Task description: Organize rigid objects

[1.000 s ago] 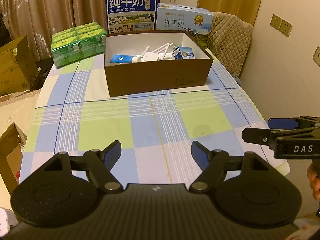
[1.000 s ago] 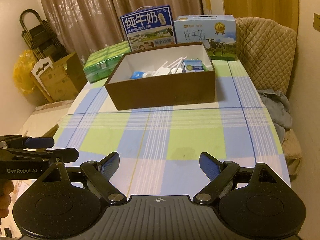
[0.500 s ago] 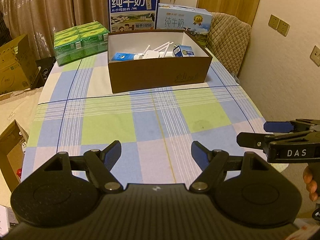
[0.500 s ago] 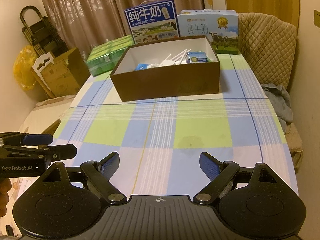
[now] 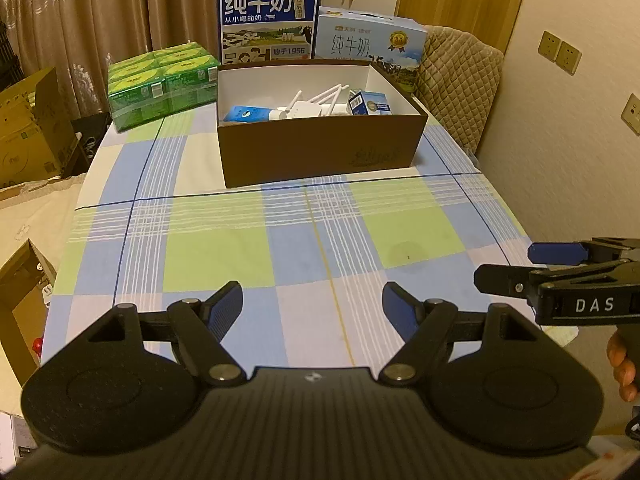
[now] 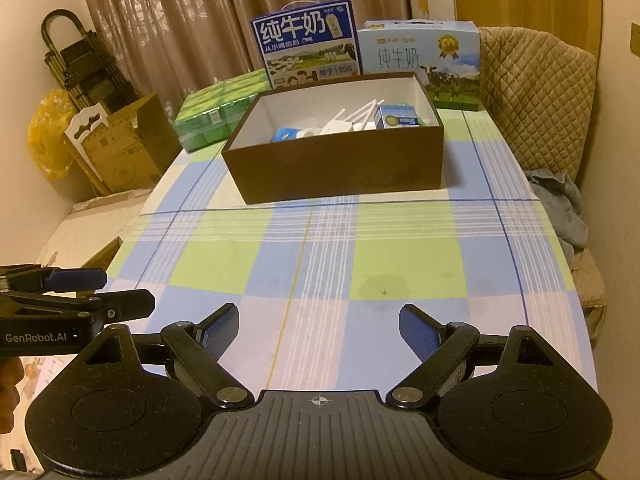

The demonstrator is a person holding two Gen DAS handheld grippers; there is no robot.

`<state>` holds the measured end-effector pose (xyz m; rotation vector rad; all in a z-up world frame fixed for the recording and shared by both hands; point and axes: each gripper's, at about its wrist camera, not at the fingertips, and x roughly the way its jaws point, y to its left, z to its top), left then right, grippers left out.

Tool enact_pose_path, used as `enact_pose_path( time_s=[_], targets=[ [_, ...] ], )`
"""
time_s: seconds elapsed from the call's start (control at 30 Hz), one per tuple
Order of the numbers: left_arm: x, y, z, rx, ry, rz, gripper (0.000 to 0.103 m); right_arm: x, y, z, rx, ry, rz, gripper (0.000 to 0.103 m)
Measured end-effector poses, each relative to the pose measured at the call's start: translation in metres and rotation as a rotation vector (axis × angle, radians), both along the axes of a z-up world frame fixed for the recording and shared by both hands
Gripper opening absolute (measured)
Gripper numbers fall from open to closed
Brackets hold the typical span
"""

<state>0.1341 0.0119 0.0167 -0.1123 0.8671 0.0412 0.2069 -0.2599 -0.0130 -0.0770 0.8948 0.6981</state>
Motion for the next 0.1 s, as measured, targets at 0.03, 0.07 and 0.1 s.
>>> enact_pose_path(
  time_s=[0.03,0.07,0.1],
  targets=[
    [0.0009,-0.0002,-0.0002,0.003,-0.001,-0.001,0.074,0.001,0.0002,-0.0002,-0.001,0.001,-0.001,0.084],
    [0.0021,-0.0004,-0.0005,0.005,0.0,-0.003,0.074,0.0015,0.0002,-0.0005,-0.002,0.002,-0.001,0.084],
    [0.0041,-0.0008,-0.0009,0.004,0.003,-0.005,0.074,0.0024,0.0005,-0.0008,-0.003,0.003,-0.001,0.084]
  ],
)
